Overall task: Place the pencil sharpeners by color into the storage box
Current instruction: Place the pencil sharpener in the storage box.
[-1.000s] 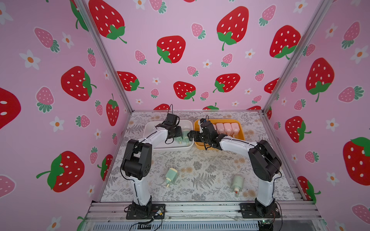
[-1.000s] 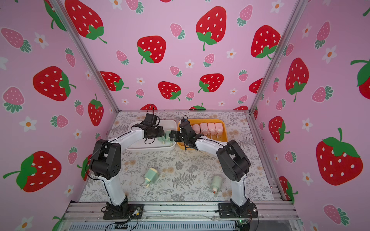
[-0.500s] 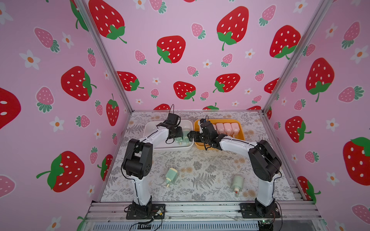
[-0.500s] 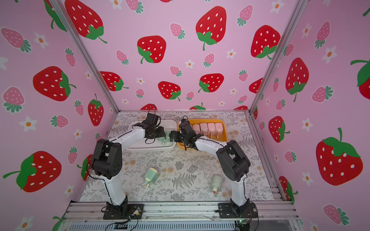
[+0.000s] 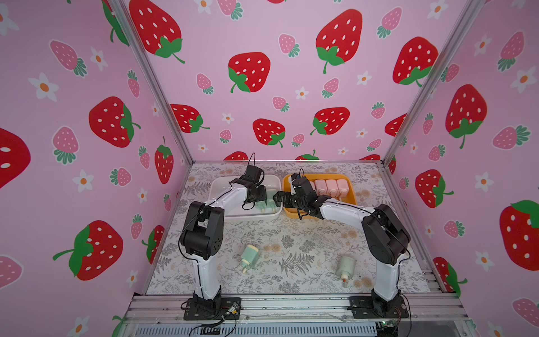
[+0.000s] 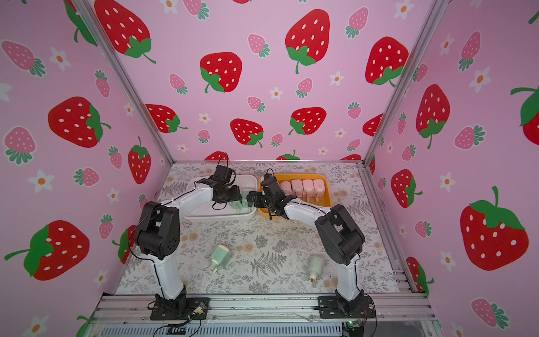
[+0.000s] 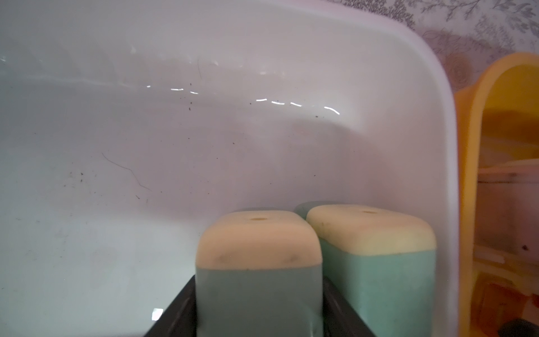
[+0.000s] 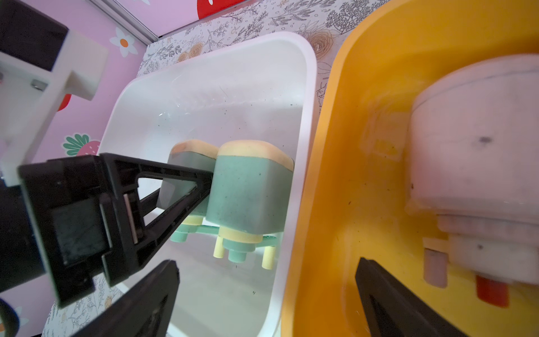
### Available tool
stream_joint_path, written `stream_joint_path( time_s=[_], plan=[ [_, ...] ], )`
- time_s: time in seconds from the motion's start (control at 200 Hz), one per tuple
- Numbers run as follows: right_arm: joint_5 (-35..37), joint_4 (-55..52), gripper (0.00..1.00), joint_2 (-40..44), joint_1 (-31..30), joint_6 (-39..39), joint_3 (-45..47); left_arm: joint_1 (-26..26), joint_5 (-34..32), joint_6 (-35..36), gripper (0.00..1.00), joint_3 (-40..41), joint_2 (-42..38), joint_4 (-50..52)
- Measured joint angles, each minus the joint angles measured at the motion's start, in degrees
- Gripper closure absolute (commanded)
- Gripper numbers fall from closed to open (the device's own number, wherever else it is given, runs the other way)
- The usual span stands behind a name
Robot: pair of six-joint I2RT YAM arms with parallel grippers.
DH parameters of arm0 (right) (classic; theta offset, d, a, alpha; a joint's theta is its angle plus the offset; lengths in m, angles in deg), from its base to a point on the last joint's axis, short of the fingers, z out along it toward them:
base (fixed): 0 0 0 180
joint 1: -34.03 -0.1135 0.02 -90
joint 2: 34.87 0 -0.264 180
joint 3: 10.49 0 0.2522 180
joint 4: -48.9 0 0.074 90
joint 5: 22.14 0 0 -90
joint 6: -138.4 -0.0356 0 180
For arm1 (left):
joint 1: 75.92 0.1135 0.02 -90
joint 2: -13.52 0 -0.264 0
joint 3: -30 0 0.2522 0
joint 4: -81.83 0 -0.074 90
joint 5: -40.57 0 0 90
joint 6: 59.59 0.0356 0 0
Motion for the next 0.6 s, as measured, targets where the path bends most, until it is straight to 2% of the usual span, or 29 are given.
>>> stream_joint_path(
  time_s=[0.165, 0.6],
  plan=[
    [0.00, -0.31, 0.00, 0.00, 0.00, 0.00, 0.02, -0.11, -0.26, 0.11, 0.32, -0.17, 0.00, 1.03],
    [0.02, -0.96, 0.00, 0.13, 0.00, 0.00, 0.04, -0.24, 0.20, 0.11, 0.28, -0.59, -0.22, 0.68]
  ],
)
